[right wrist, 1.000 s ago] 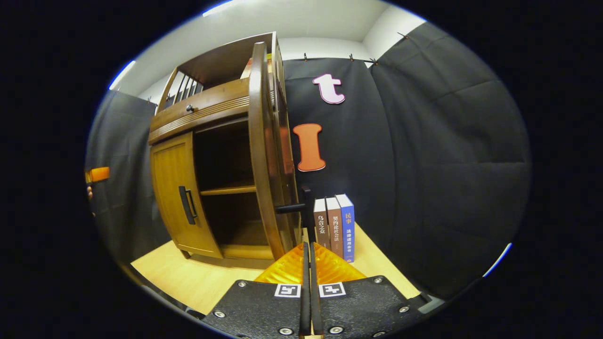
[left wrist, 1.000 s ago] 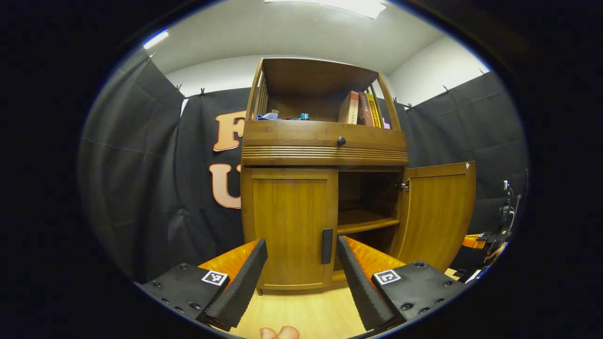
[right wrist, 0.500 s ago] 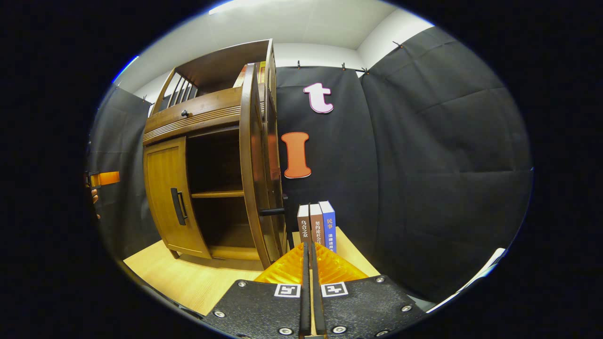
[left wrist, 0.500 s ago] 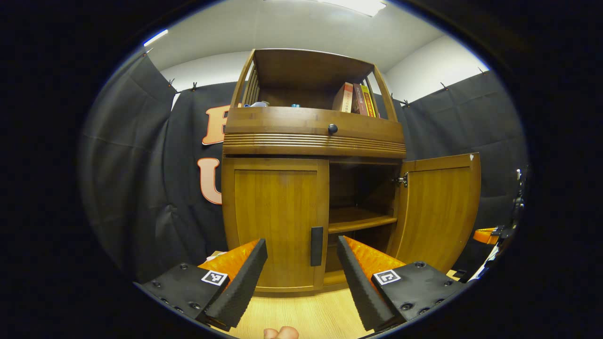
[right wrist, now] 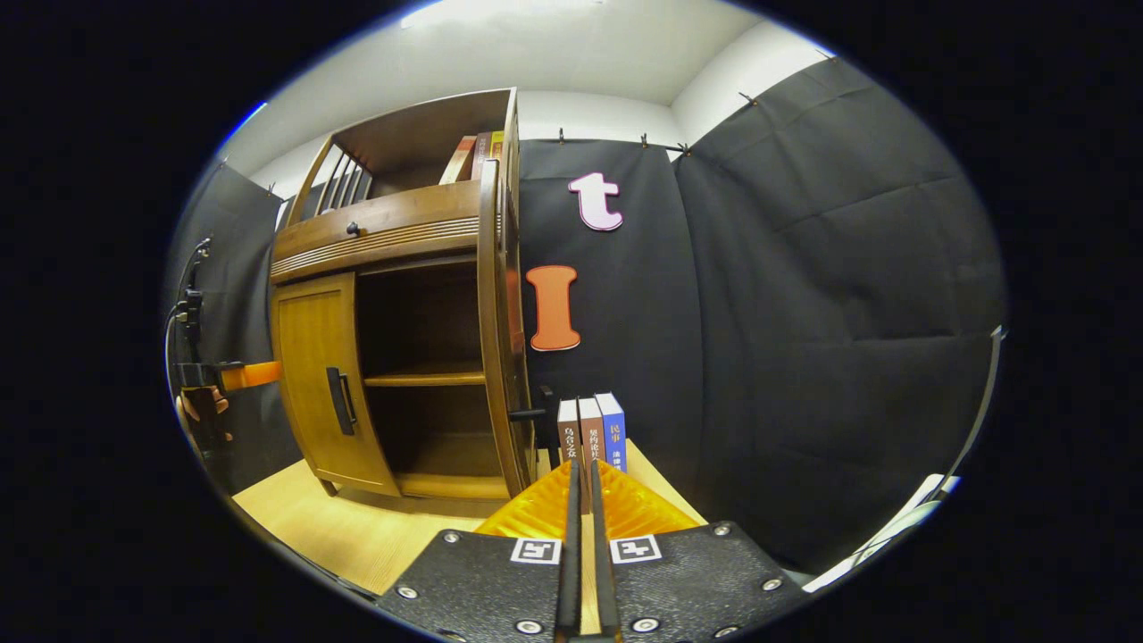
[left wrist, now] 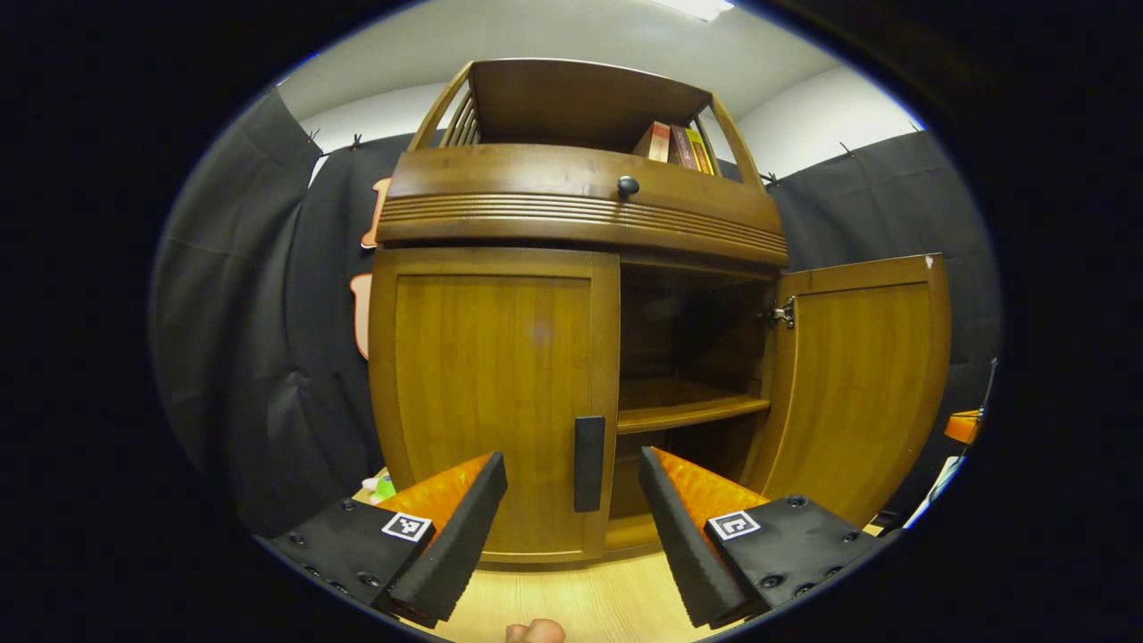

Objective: Open the right door of the double-door shoe cabinet with the right hand, and open the left door with the left hand.

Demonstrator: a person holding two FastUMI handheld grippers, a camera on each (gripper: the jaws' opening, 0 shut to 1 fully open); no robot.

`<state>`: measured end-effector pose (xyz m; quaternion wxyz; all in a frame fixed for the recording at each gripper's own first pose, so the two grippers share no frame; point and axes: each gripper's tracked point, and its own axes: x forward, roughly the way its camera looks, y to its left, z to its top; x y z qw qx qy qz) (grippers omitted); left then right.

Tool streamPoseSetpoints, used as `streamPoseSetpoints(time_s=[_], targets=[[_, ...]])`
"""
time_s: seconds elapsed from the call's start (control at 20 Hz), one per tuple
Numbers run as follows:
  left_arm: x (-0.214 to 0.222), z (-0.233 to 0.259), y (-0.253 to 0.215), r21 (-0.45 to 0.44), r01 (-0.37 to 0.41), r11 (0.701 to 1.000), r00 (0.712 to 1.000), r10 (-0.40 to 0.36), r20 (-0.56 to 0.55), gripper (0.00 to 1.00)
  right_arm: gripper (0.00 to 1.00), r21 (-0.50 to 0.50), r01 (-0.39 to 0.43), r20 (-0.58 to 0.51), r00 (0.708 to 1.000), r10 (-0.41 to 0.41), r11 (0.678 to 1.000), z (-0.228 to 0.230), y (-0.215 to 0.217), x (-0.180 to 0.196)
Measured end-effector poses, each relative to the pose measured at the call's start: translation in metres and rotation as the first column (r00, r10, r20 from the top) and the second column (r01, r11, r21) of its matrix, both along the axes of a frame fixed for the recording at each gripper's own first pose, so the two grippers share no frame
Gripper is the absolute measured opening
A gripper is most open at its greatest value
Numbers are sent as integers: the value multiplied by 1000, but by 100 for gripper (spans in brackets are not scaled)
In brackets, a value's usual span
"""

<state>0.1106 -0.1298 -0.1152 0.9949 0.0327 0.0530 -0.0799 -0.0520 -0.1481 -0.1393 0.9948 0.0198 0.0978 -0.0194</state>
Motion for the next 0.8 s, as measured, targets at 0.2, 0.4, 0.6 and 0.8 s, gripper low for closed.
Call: streamPoseSetpoints(time_s=[0.2,0.4,0.6,0.8], targets=[[40,-21,-6,-21,7,1000,1000,-7,-5,95,19,-6,19,-5,1000,-19,1000,-2,-1,1],[70,-50,-10,-29,15,999,998,-16,-56,96,41,-38,38,-7,999,-38,999,-10,-7,3],[92,-65,-11,-51,13,999,997,-17,-79,97,72,-36,57,11,998,-57,998,-3,-9,2],[106,-76,-17,-54,28,998,995,-33,-92,96,99,-52,65,29,998,-63,997,2,-9,0]])
